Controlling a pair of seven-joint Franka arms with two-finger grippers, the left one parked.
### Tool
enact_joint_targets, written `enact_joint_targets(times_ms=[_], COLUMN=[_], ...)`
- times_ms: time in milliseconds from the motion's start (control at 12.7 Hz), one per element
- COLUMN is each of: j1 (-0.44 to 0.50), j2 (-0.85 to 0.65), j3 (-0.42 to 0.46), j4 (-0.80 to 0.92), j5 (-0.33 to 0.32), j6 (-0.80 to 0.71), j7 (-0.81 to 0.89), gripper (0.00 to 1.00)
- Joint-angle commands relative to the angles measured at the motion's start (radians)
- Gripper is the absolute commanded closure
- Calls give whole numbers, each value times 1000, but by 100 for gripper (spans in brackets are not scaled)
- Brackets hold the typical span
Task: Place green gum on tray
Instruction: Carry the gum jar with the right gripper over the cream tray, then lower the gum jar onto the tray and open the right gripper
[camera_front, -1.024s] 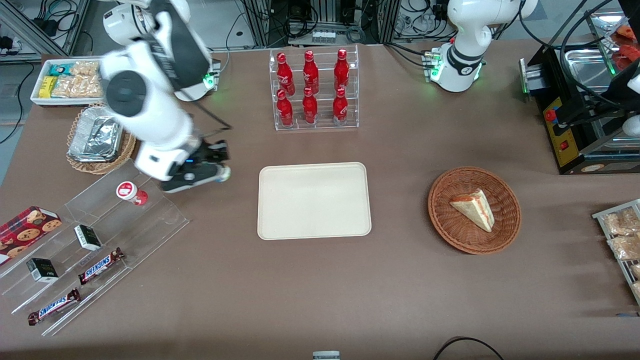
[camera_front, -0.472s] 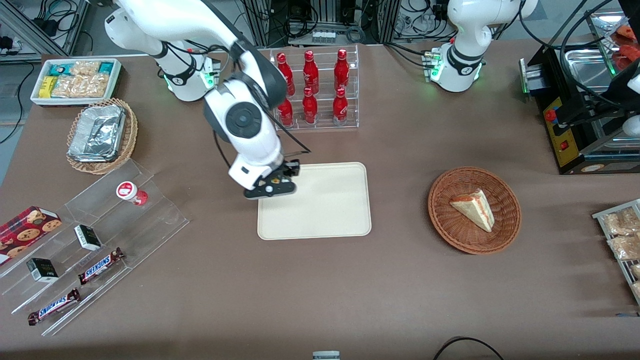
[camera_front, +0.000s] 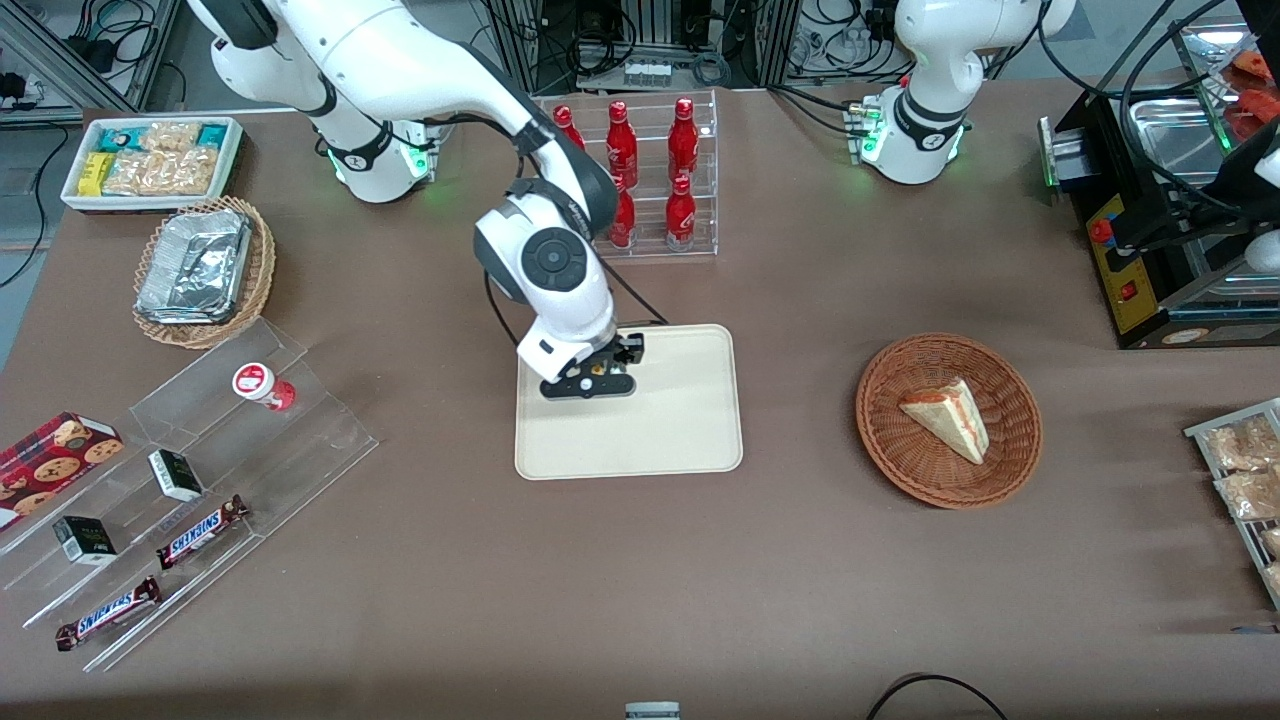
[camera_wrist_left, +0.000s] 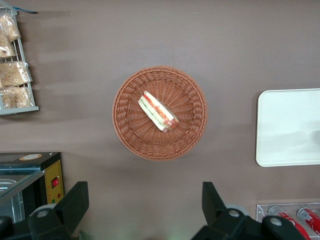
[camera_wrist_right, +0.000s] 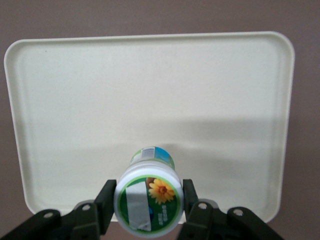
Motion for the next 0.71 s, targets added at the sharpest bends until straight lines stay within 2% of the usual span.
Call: enact_joint_targets(times_ms=[0, 315, 630], j1=[28, 51, 56], j2=[41, 78, 86], j3=[-11, -12, -14], j4=[4, -13, -18], j5=[11, 9, -12], j6=[64, 135, 144], j7=[30, 65, 75], gripper=[100, 100, 100])
